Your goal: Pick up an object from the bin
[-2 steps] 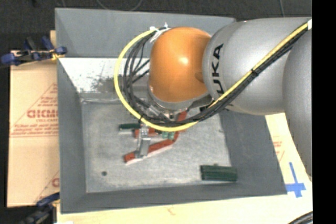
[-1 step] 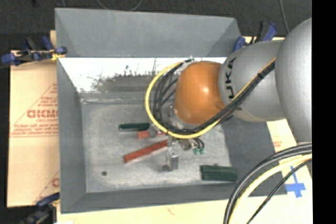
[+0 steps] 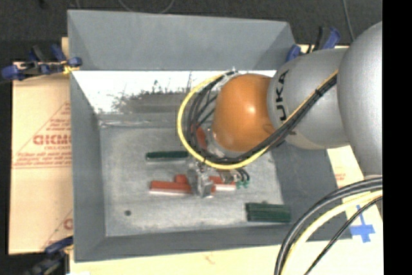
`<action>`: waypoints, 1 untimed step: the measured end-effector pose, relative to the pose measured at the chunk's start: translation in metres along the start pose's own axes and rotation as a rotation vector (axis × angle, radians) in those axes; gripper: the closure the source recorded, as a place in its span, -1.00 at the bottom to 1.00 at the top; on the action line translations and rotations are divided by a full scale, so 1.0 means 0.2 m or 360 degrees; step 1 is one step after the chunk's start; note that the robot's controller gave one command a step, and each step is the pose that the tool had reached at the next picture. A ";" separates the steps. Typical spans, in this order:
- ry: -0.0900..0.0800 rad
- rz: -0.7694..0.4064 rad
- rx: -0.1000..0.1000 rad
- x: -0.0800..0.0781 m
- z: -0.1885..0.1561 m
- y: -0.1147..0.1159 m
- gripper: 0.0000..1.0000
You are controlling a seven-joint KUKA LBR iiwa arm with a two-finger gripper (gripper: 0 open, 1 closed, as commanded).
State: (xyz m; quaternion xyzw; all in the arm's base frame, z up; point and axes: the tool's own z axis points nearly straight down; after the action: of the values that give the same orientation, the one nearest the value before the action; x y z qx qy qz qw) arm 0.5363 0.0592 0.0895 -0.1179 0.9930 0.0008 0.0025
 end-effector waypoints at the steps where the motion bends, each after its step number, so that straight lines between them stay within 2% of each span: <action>1: 0.0002 0.0003 -0.0003 0.00 0.00 0.00 -1.00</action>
Offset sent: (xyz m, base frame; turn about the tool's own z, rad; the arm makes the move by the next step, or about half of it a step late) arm 0.0000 0.0000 0.0000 0.0000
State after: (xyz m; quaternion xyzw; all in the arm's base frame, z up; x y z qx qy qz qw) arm 0.5357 0.0601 0.0890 -0.1170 0.9931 0.0017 0.0017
